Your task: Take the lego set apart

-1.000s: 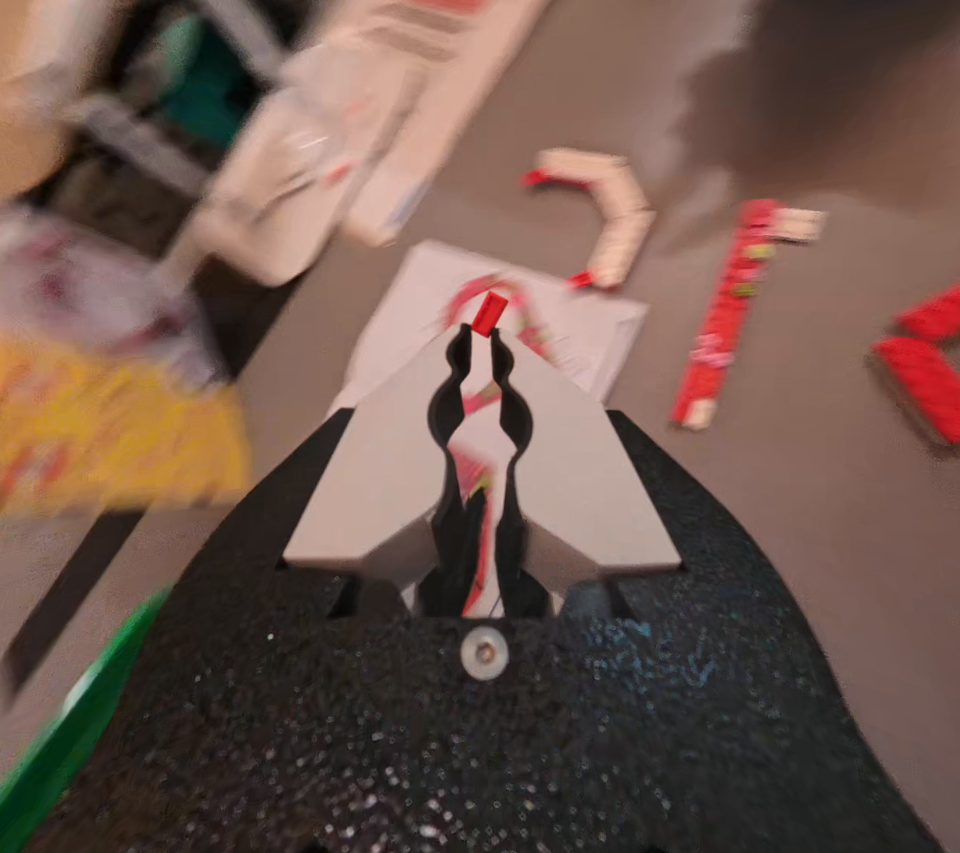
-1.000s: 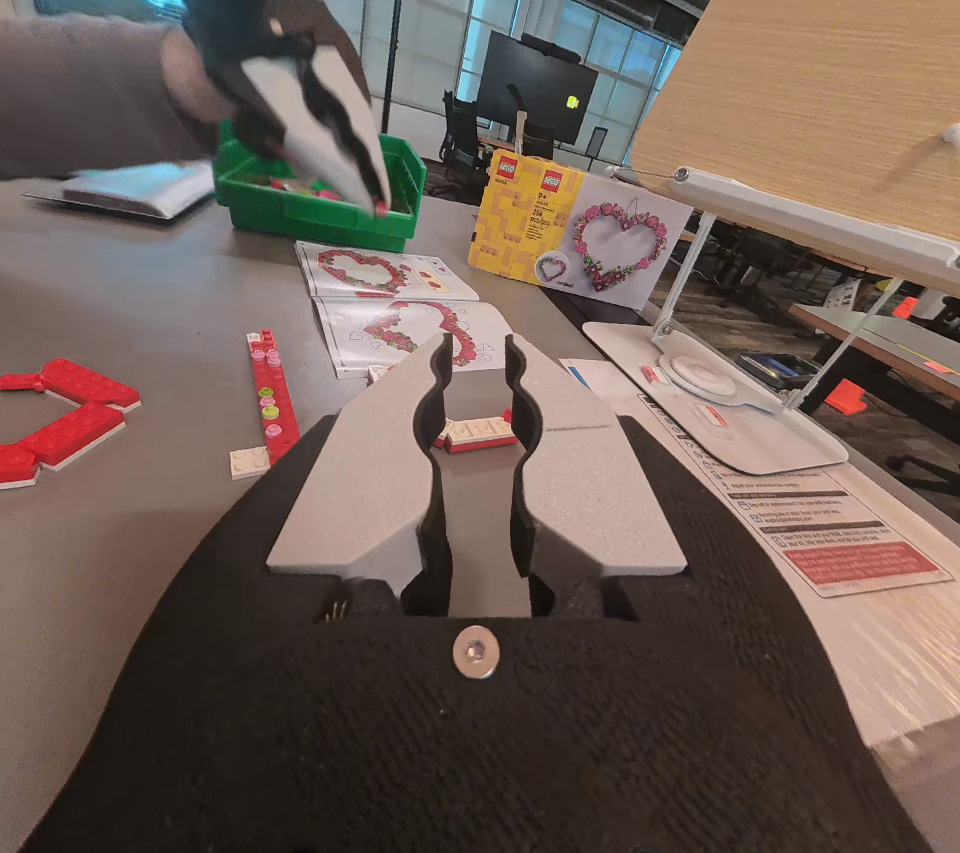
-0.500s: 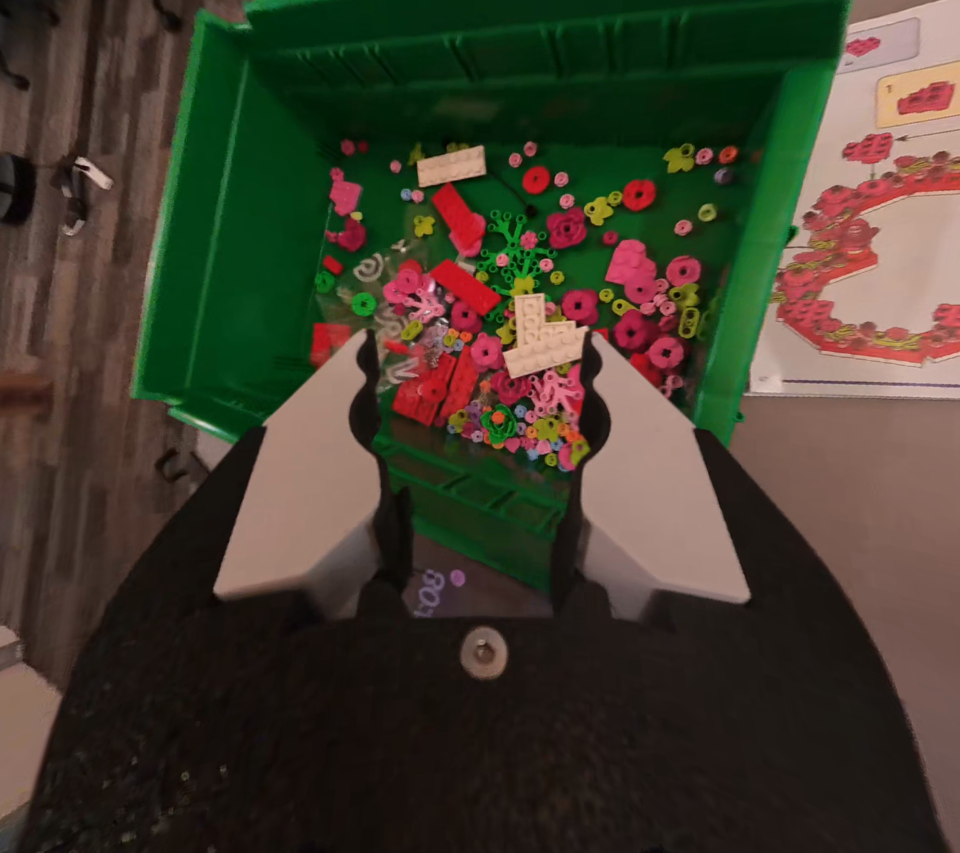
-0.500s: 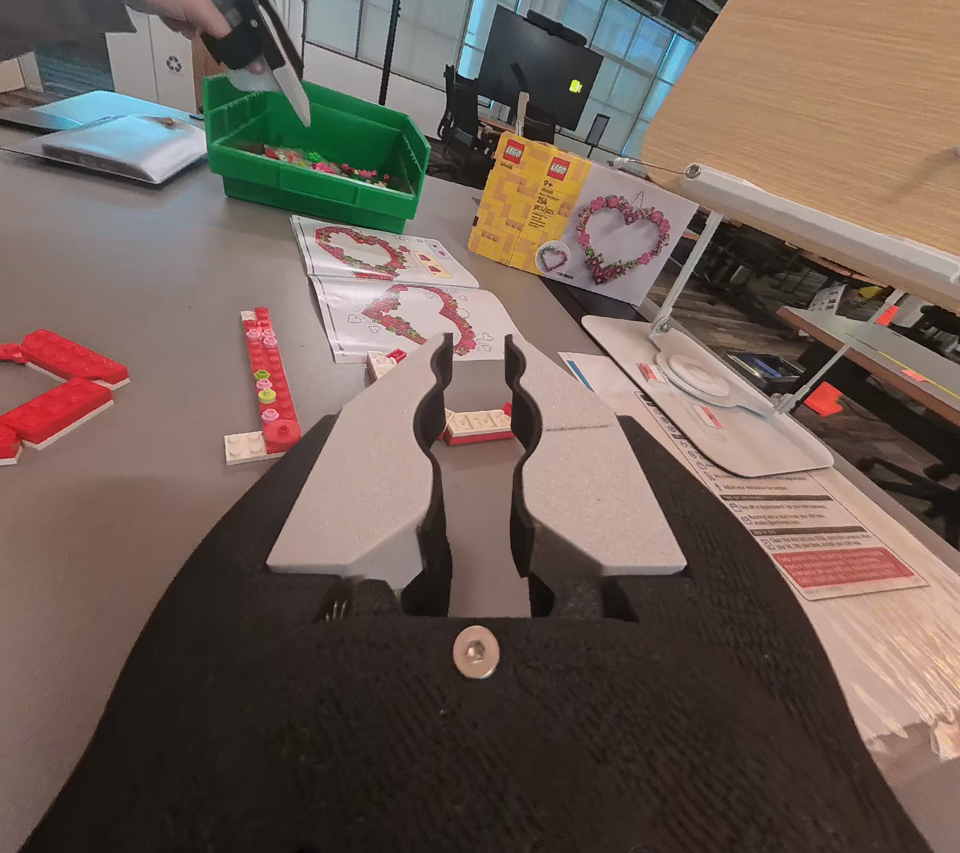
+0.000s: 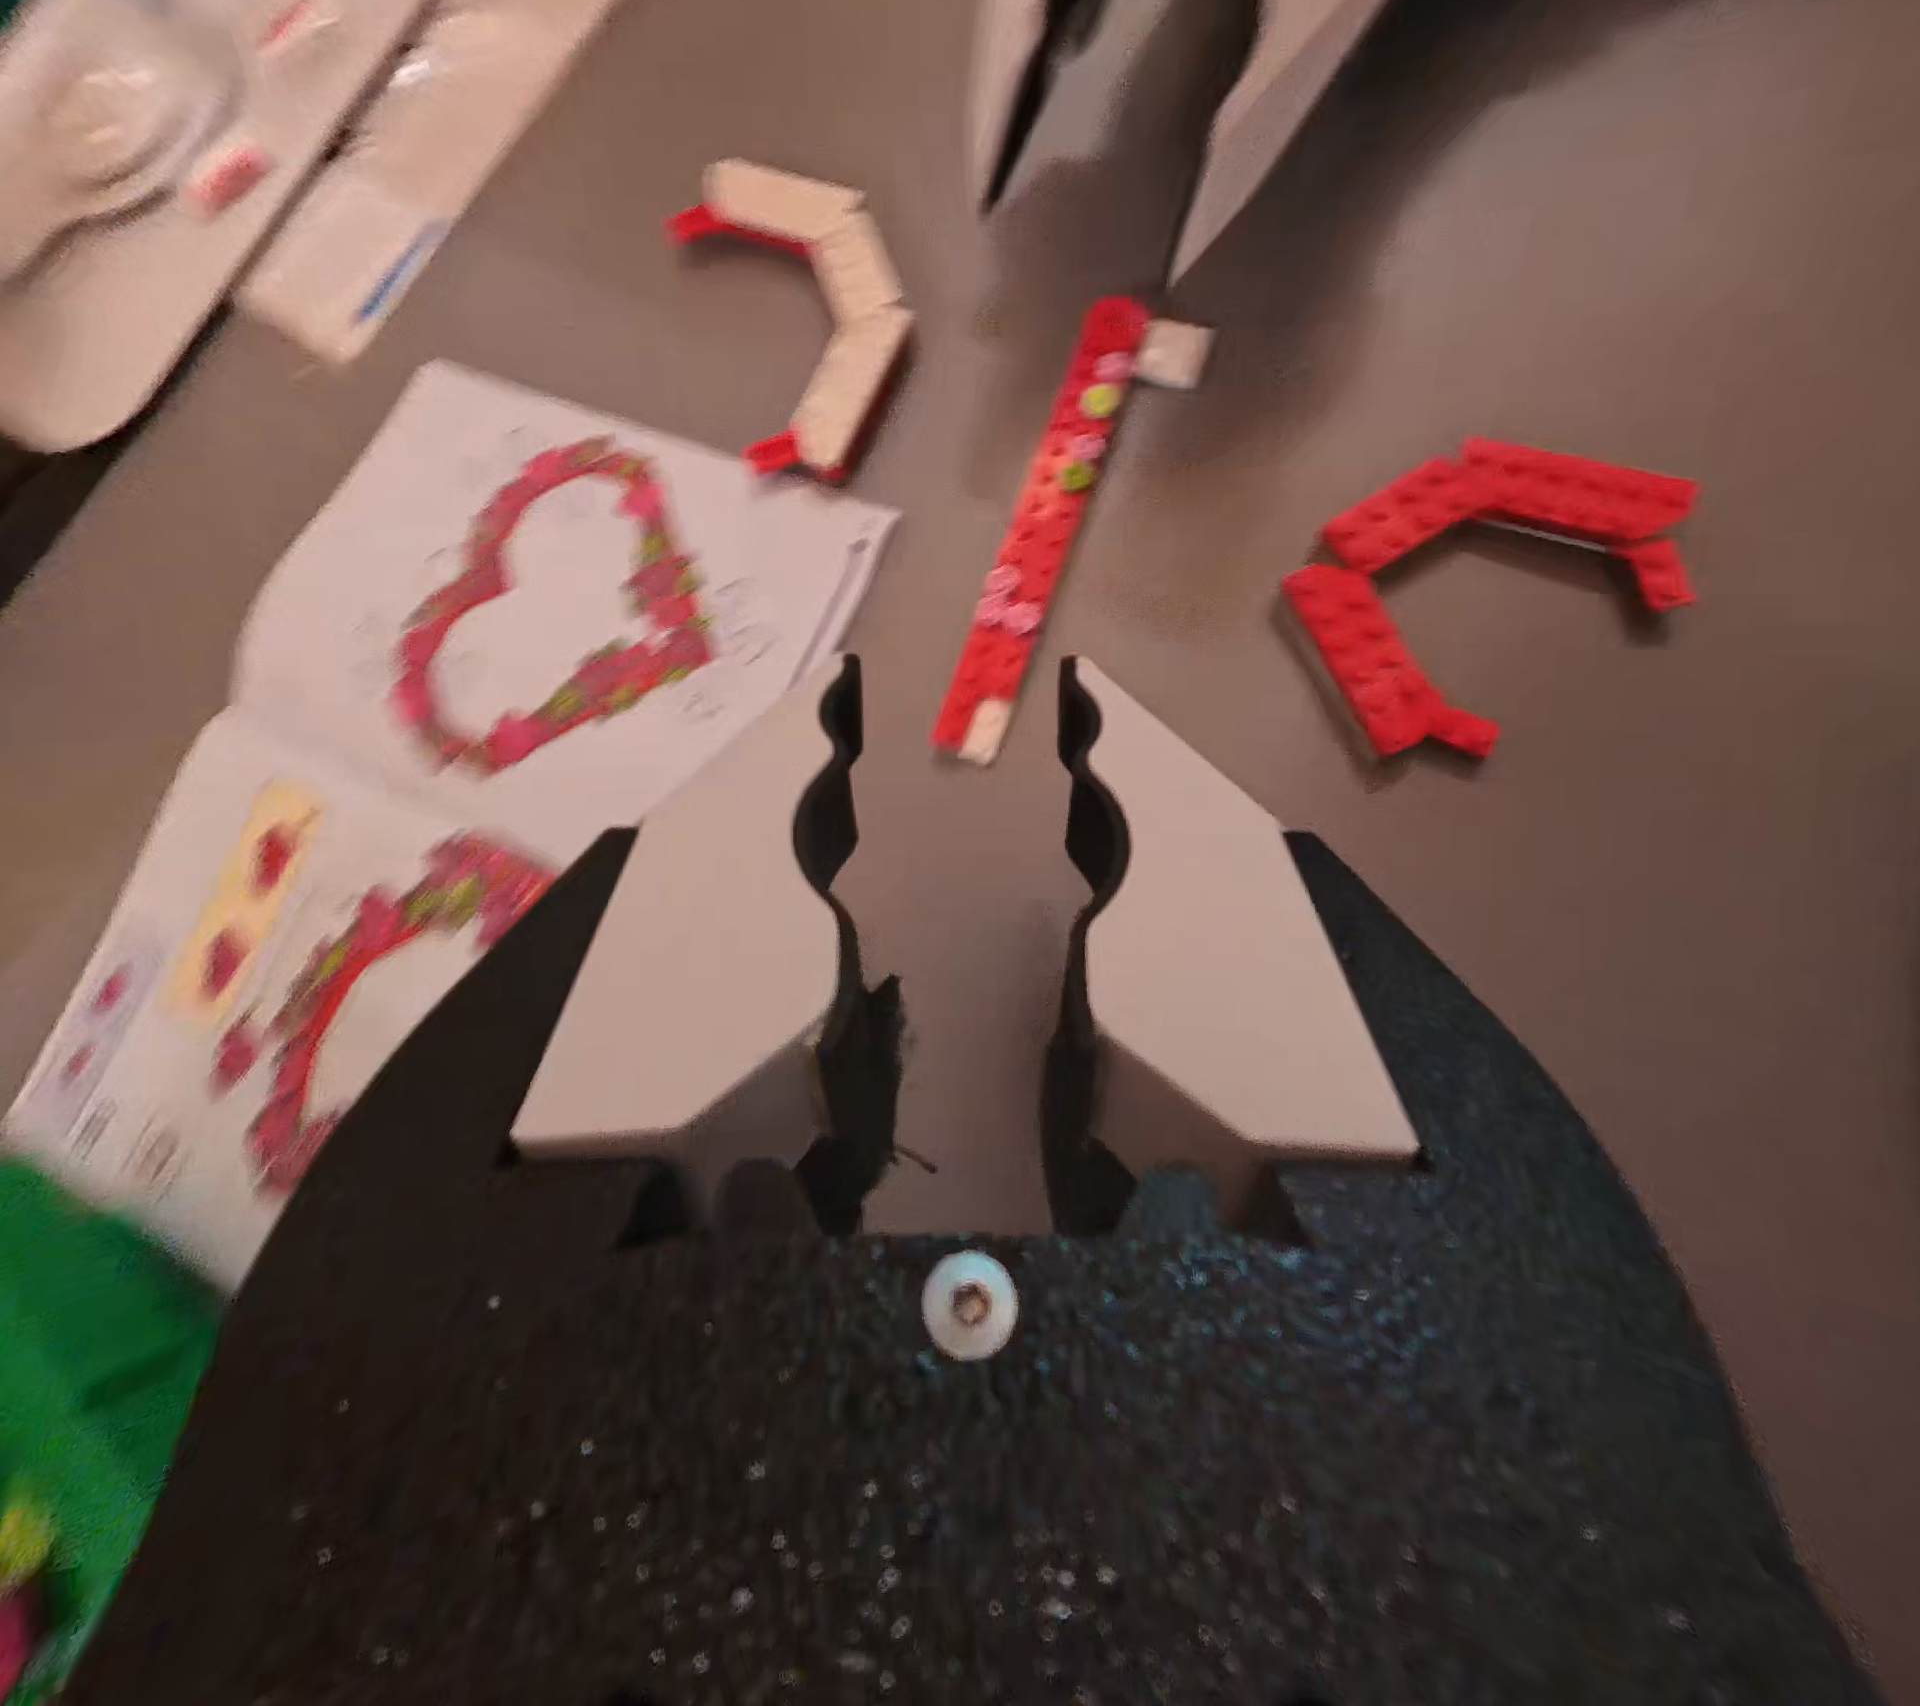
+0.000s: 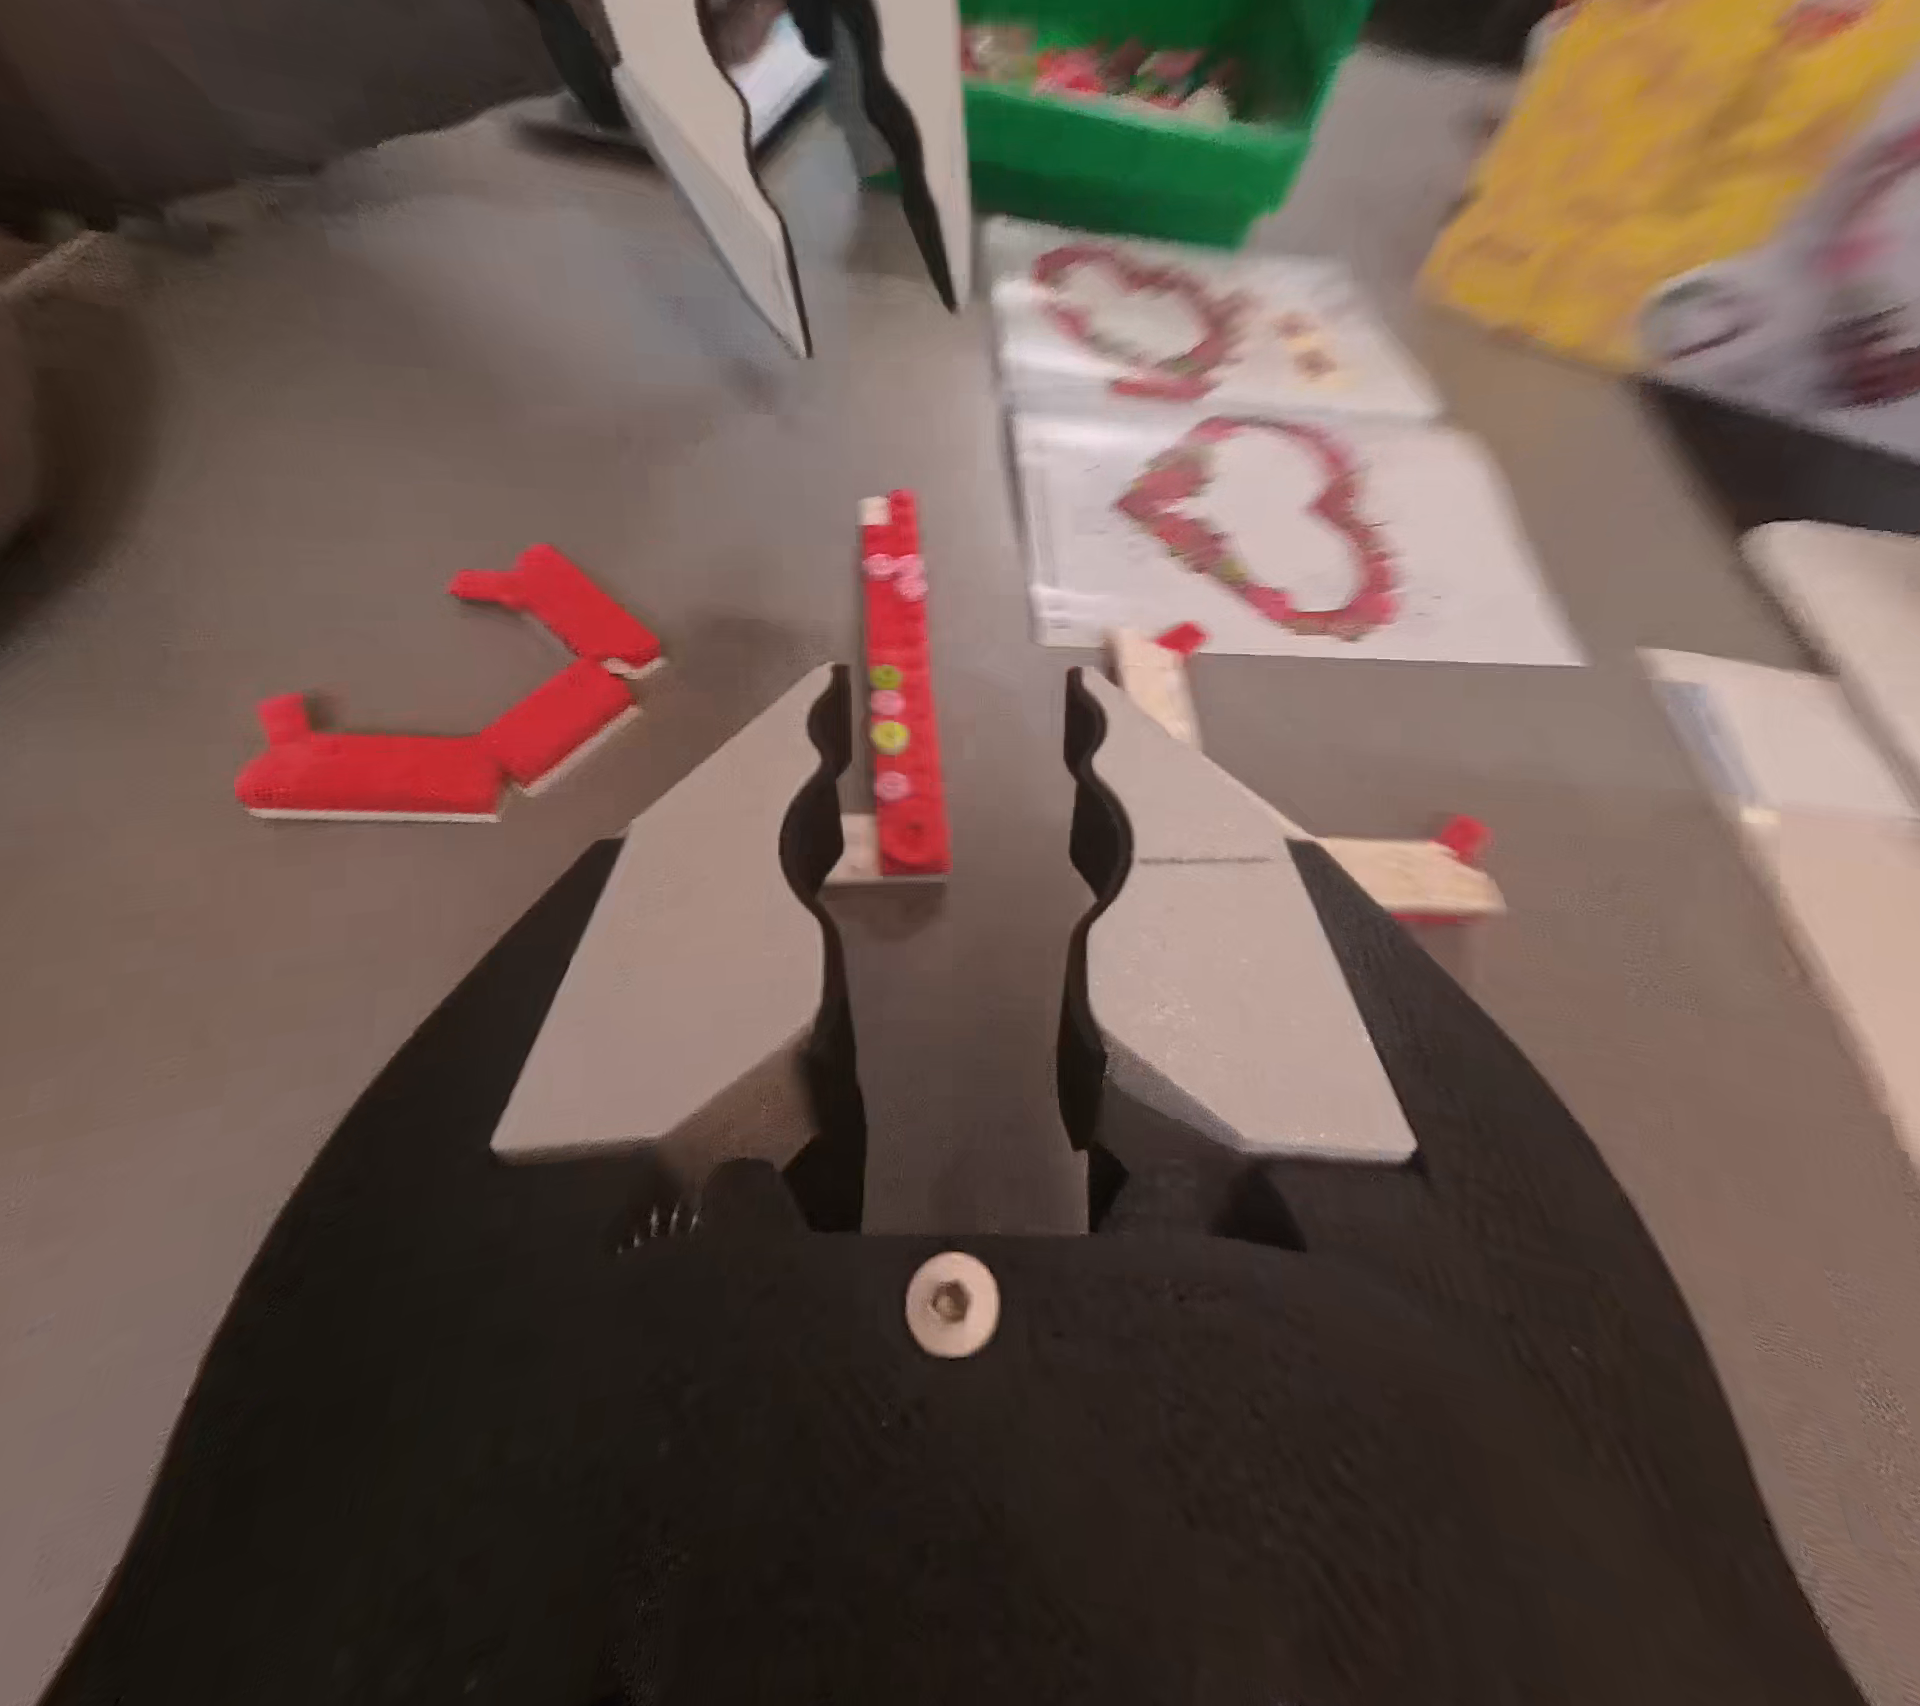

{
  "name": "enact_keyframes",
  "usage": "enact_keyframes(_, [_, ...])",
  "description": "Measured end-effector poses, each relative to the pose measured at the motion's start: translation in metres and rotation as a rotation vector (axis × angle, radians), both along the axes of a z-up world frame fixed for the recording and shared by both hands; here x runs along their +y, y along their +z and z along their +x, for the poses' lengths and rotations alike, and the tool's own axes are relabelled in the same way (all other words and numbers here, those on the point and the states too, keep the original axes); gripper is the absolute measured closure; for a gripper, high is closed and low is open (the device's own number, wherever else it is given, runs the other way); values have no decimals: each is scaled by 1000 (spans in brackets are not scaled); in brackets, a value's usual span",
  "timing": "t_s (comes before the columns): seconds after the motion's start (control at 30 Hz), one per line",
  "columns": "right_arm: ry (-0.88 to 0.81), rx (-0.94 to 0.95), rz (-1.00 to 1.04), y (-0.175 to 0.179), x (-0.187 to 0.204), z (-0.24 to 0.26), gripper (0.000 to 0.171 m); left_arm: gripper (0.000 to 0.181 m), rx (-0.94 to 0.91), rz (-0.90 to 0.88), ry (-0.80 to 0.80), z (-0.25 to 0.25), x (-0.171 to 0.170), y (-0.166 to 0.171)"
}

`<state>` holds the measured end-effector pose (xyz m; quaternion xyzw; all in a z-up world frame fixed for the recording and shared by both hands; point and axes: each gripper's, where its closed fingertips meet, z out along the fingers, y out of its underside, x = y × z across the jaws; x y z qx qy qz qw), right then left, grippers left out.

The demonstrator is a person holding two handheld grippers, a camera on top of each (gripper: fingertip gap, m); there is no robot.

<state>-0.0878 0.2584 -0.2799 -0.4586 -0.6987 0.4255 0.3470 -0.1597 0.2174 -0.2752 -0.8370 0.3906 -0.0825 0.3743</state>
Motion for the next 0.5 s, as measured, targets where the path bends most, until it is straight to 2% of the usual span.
enact_keyframes(0.1, [58,-213,42,-33,-14,-15,131,140,-10,-79,-89,25,5,-23])
enact_keyframes(0.17, [92,-284,79,-44,-20,-23,130,140,20,-113,-110,26,12,-36])
enact_keyframes(0.27, [129,-338,61,-47,-27,-31,133,145,47,-179,-124,23,15,-49])
enact_keyframes(0.33, [153,-346,59,-47,-30,-33,144,151,42,-208,-137,23,13,-53])
enact_keyframes(0.37, [160,-346,63,-47,-31,-33,156,154,21,-221,-155,26,10,-53])
enact_keyframes(0.5, [162,-348,72,-47,-32,-31,156,168,-29,-245,-195,33,4,-53])
